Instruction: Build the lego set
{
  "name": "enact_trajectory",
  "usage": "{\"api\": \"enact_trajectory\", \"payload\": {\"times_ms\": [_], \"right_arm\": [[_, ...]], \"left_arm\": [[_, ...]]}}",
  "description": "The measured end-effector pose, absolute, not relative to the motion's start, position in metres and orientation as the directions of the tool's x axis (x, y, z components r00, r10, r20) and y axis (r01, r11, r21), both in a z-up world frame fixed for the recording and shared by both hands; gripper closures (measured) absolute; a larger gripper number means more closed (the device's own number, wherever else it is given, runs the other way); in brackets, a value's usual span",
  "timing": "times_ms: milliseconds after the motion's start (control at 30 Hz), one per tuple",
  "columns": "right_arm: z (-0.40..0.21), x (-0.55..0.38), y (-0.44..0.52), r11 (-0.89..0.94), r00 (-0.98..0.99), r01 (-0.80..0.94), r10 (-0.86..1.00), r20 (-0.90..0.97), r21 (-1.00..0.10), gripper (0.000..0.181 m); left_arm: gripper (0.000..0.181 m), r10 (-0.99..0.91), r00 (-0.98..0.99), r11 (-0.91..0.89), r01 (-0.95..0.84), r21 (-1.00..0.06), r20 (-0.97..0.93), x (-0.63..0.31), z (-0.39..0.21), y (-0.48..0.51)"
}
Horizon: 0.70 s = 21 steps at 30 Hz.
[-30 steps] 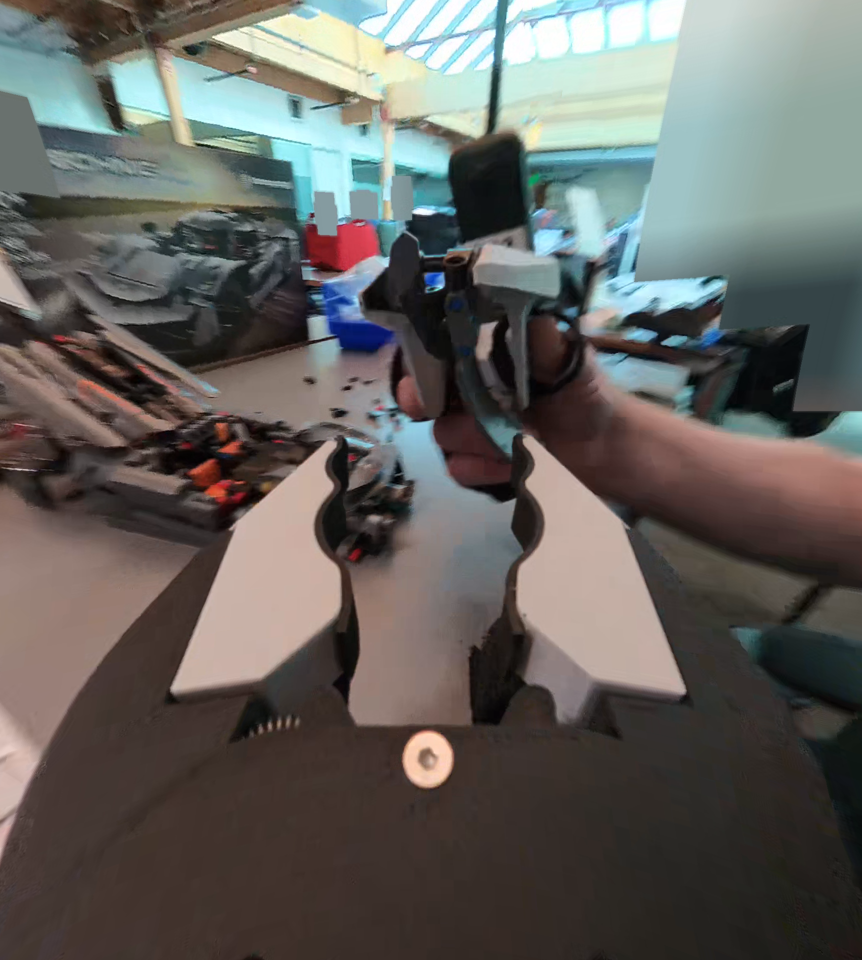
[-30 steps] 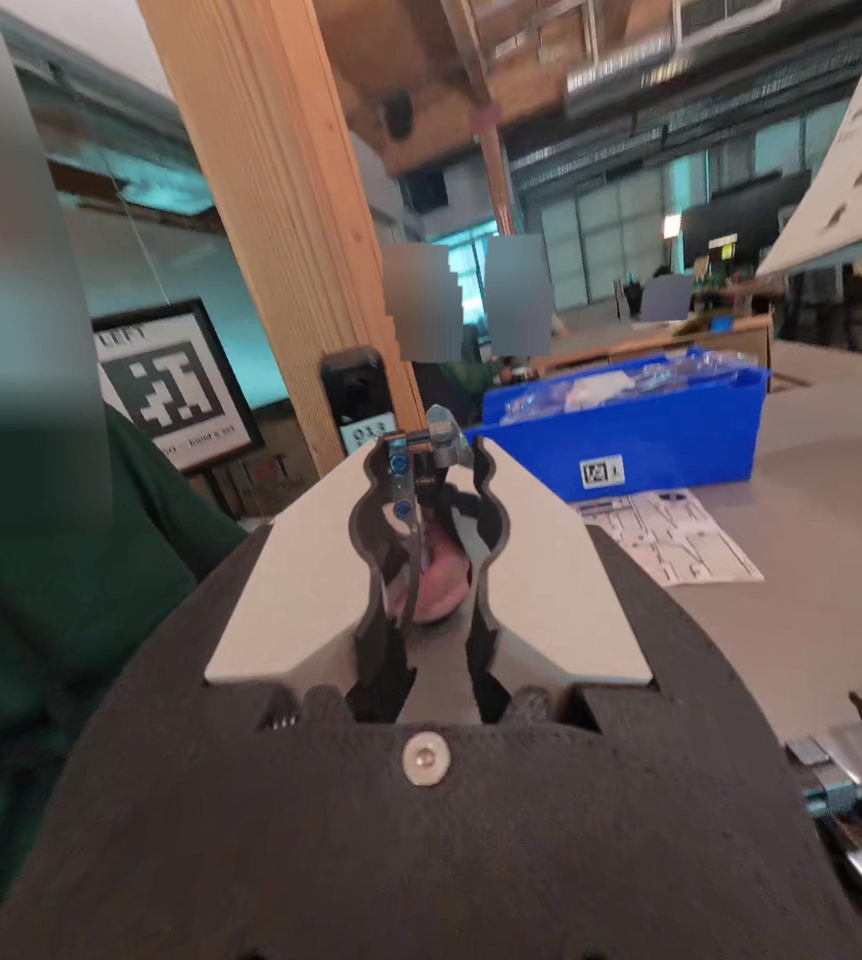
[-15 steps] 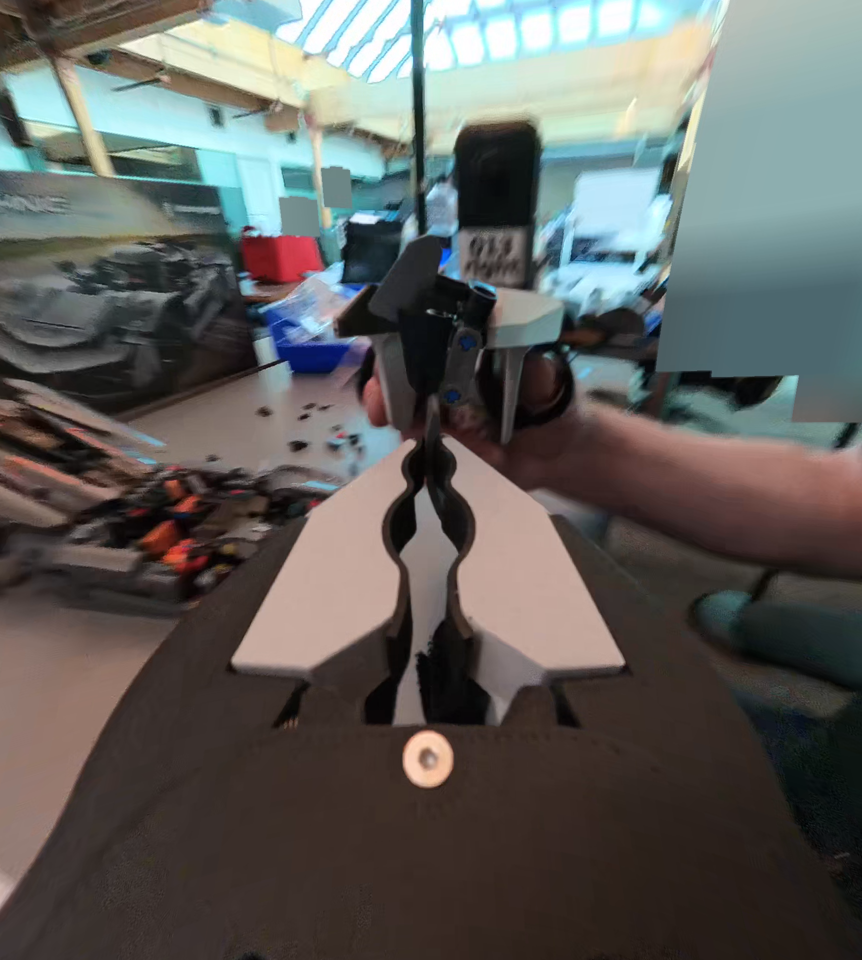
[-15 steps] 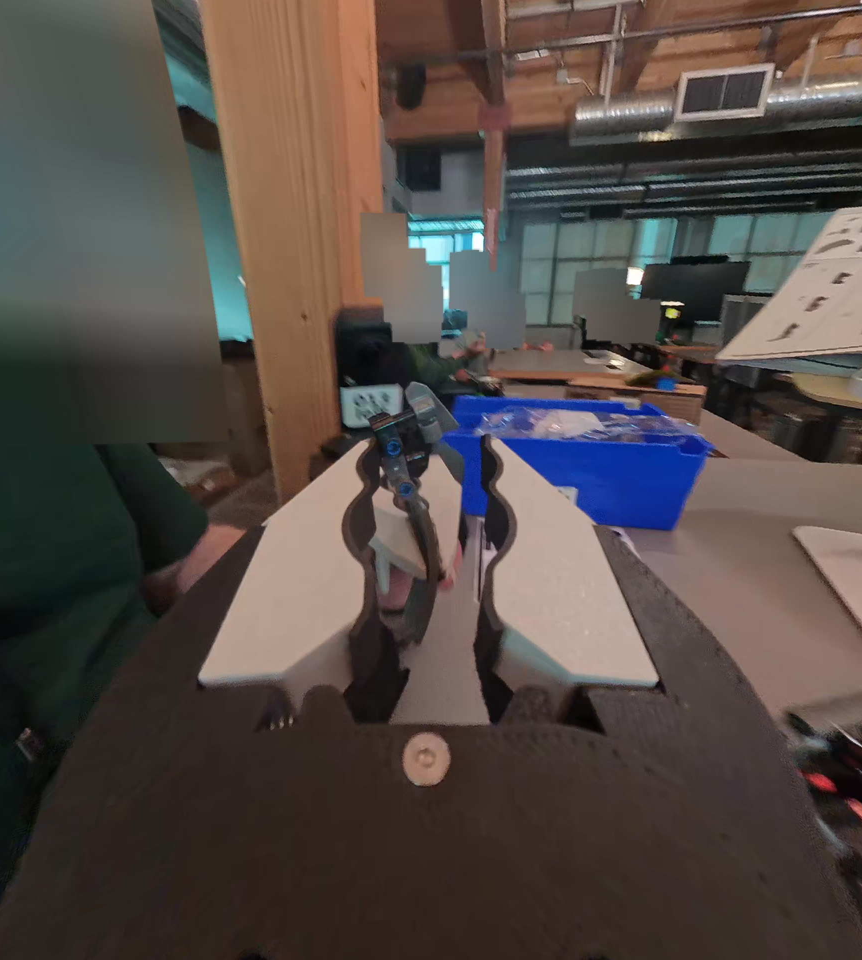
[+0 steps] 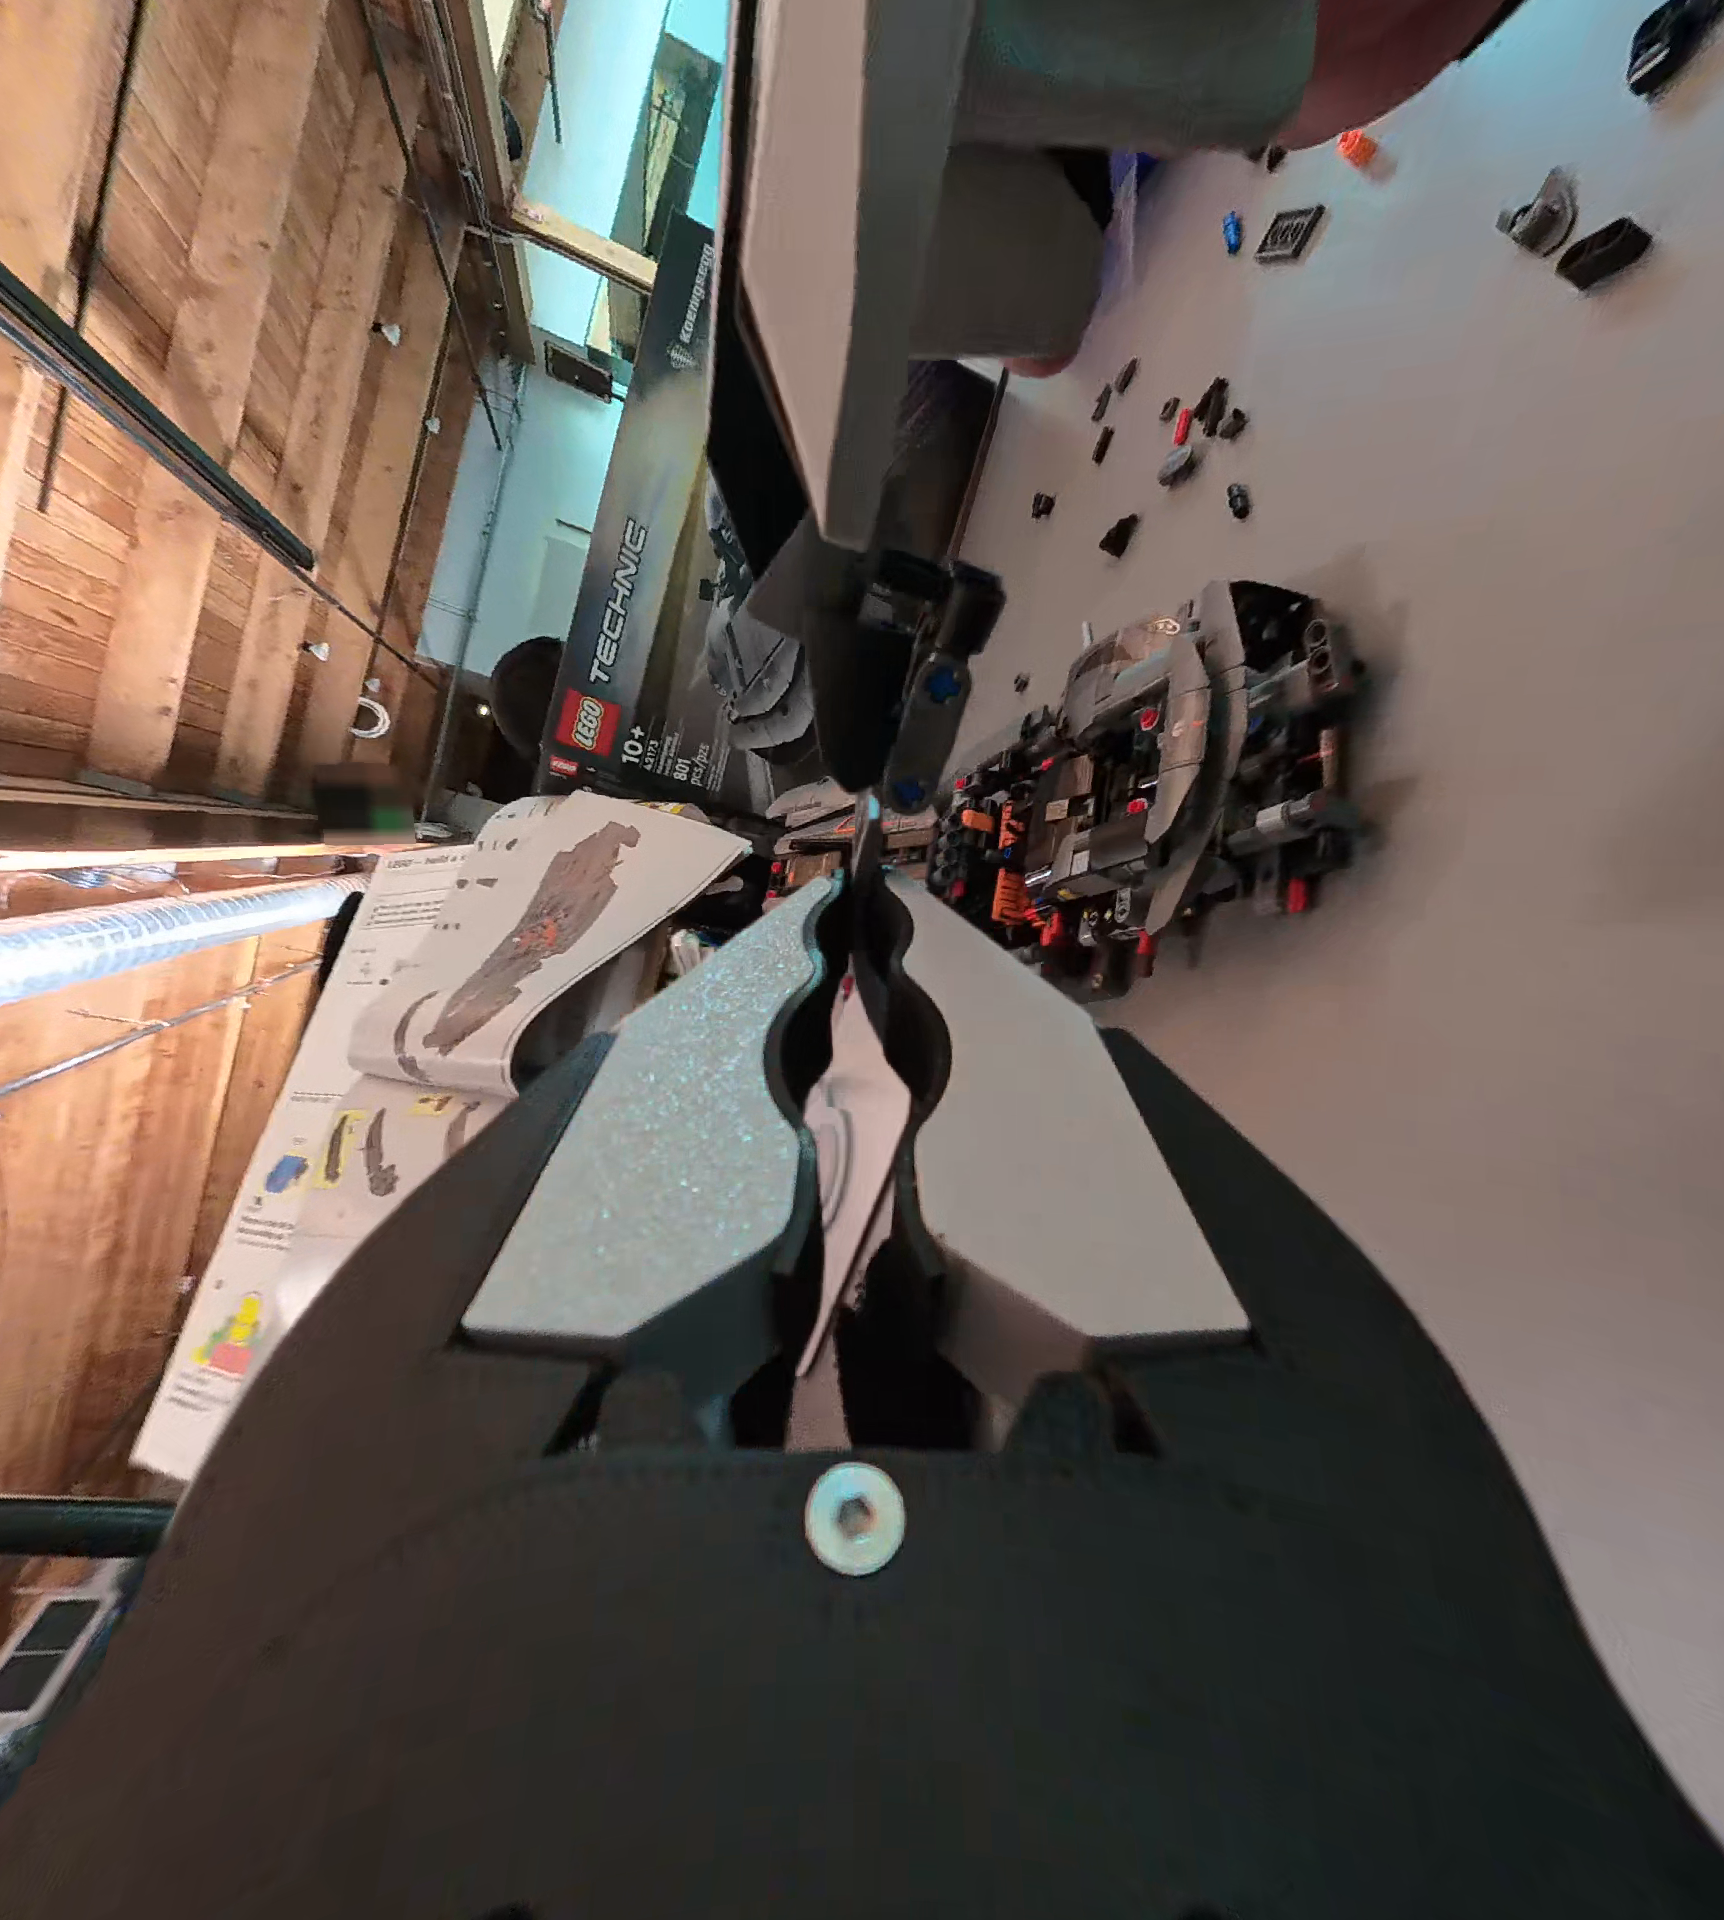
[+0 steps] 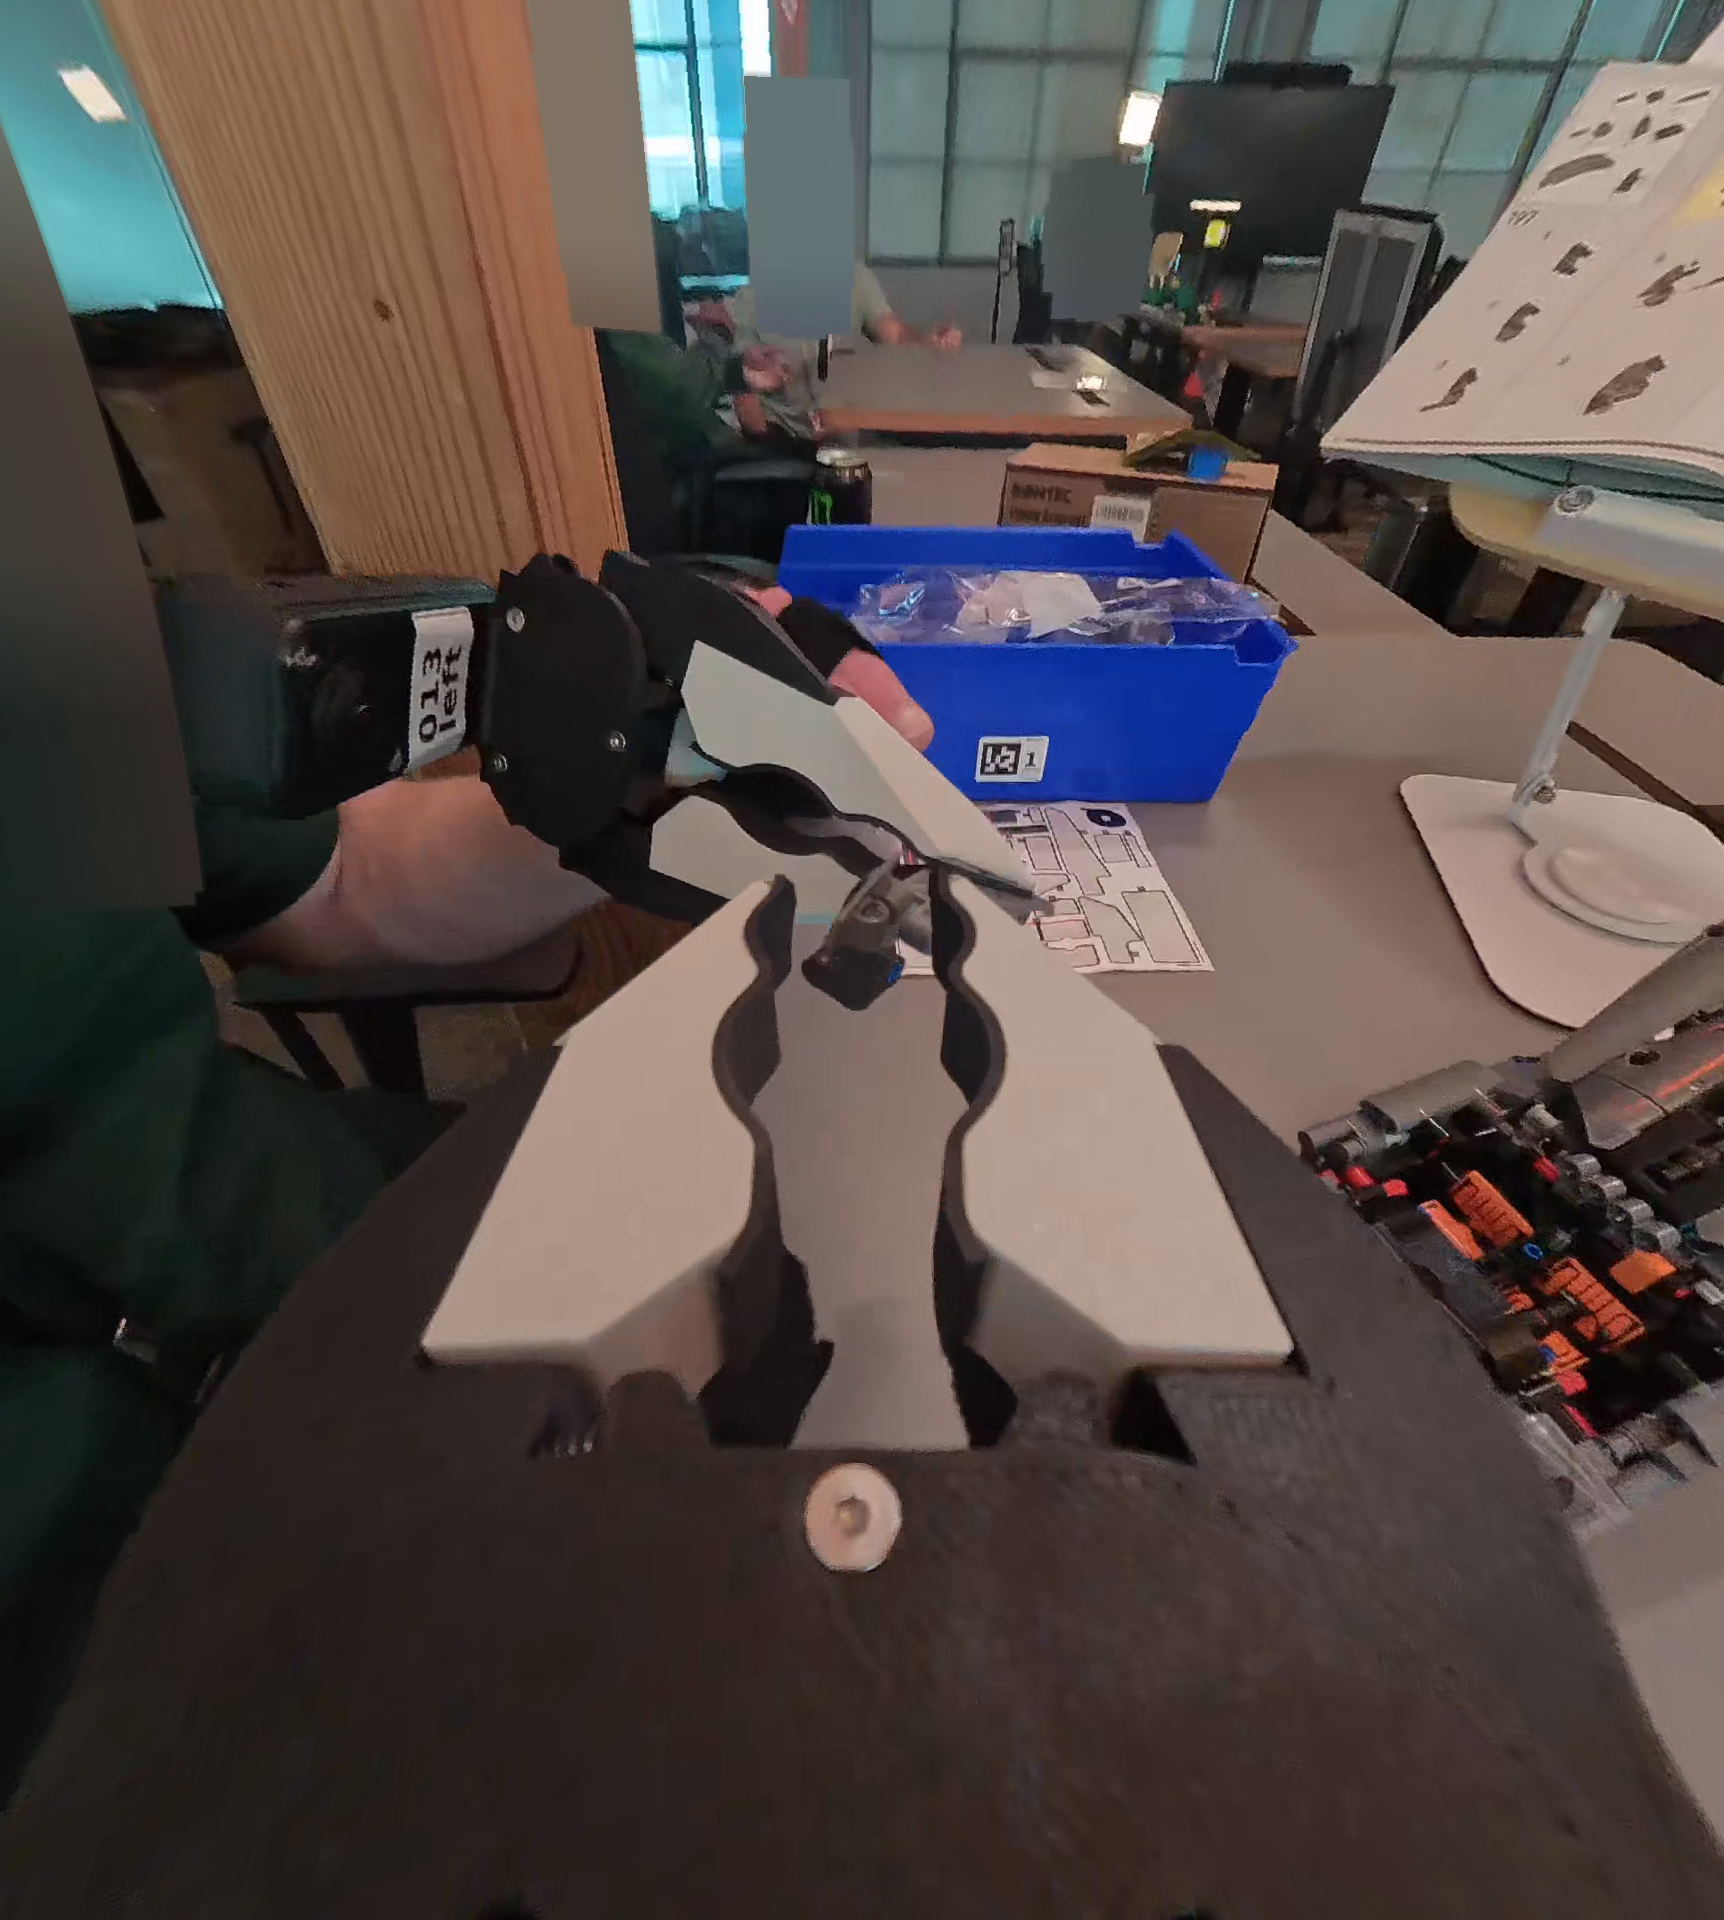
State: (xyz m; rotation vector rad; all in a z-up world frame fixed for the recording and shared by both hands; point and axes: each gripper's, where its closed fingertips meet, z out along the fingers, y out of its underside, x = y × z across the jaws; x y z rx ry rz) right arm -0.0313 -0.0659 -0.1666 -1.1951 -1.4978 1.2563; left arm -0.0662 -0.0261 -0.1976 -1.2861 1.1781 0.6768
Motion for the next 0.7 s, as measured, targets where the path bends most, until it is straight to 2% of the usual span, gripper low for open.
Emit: {"api": "enact_trajectory", "payload": {"times_ms": [233,400,500,567,700], "right_arm": [[-0.165,-0.035,-0.059,-0.039,-0.204,0.193,0.976,-0.079,-0.980,0.177],[-0.164,-0.036,-0.055,-0.153,-0.187,0.182,0.964,-0.187,-0.971,0.175],[-0.155,-0.030,-0.061,-0.010,-0.255,0.129,0.966,-0.042,-0.992,0.158],[-0.157,-0.025,-0.069,0.143,-0.336,0.119,0.937,0.096,-0.983,0.153],[-0.157,-0.022,-0.077,0.235,-0.479,0.077,0.861,0.170,-0.969,0.145]], "left_arm": [[0.181,-0.149,0.187,0.217,-0.952,-0.217,-0.971,-0.070,-0.190,-0.023],[0.181,-0.121,0.114,0.226,-0.964,-0.139,-0.986,-0.074,-0.187,-0.019],[0.181,-0.132,0.083,0.266,-0.957,-0.116,-0.988,-0.072,-0.185,-0.023],[0.181,-0.161,0.085,0.313,-0.940,-0.133,-0.983,-0.067,-0.183,-0.028],[0.181,-0.200,0.075,0.386,-0.910,-0.149,-0.977,-0.060,-0.177,-0.038]]}}
